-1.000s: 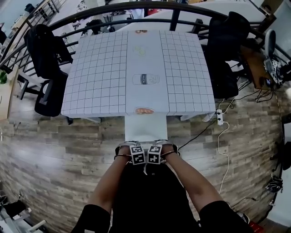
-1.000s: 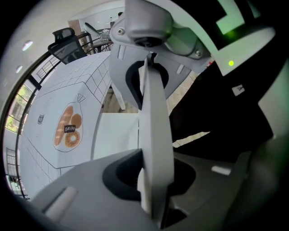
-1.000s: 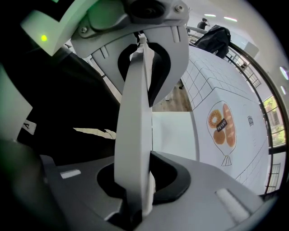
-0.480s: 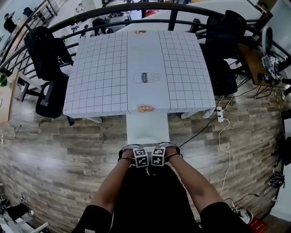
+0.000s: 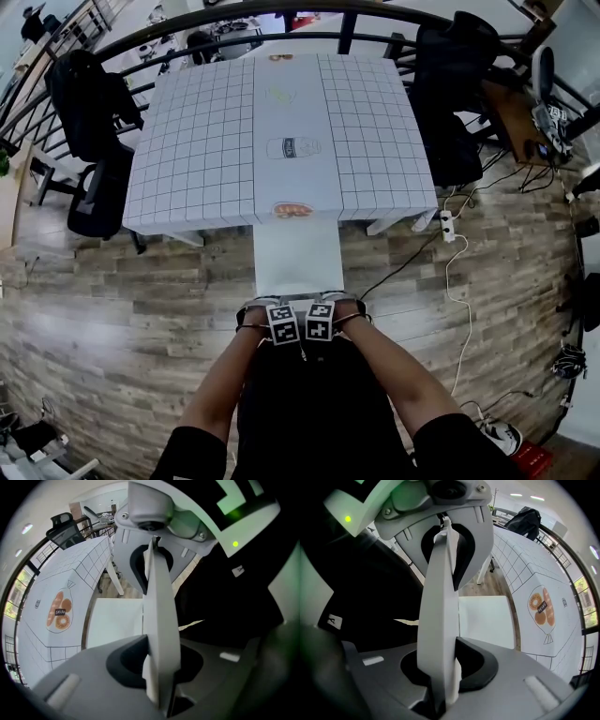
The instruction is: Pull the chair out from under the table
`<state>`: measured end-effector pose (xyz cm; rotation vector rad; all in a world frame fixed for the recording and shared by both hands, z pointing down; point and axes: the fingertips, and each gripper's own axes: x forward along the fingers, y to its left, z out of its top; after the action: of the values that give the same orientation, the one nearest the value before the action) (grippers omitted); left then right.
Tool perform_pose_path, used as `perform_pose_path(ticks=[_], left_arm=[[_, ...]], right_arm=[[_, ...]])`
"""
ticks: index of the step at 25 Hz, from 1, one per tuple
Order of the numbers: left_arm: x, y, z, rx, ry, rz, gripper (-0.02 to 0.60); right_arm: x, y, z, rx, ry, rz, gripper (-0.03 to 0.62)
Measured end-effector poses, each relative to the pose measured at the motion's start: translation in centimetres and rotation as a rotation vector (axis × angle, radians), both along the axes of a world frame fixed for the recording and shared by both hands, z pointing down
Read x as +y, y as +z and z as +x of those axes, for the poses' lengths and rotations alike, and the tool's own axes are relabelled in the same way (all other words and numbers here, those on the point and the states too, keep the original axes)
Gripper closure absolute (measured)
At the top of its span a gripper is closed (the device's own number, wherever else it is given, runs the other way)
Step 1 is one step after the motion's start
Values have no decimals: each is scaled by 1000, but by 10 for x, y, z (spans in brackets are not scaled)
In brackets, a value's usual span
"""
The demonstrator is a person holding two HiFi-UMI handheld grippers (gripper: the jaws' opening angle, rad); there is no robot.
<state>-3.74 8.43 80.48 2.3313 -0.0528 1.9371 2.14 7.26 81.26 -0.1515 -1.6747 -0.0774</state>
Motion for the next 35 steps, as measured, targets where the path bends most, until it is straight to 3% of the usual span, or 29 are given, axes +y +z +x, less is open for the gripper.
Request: perform_pose_path(ticks=[6, 11, 20, 23, 28, 35], left_arm=[[22, -2, 2, 10, -7, -4, 500], [64, -32, 5, -14, -1, -16, 500], [83, -1, 2, -9, 28, 1, 500], [93, -23, 7, -22, 37, 4, 500], [102, -91, 14, -42, 27, -74, 500], [151, -57, 6, -35, 20, -10, 500]], right_arm=[[23, -1, 1, 9, -5, 0, 520], [65, -31, 6, 6, 0, -3, 520], [85, -1, 2, 6, 46, -5, 519], [96, -22, 7, -1, 58, -4, 519], [104, -89, 13, -23, 38, -75, 517], [153, -57, 6, -8, 24, -16, 519]])
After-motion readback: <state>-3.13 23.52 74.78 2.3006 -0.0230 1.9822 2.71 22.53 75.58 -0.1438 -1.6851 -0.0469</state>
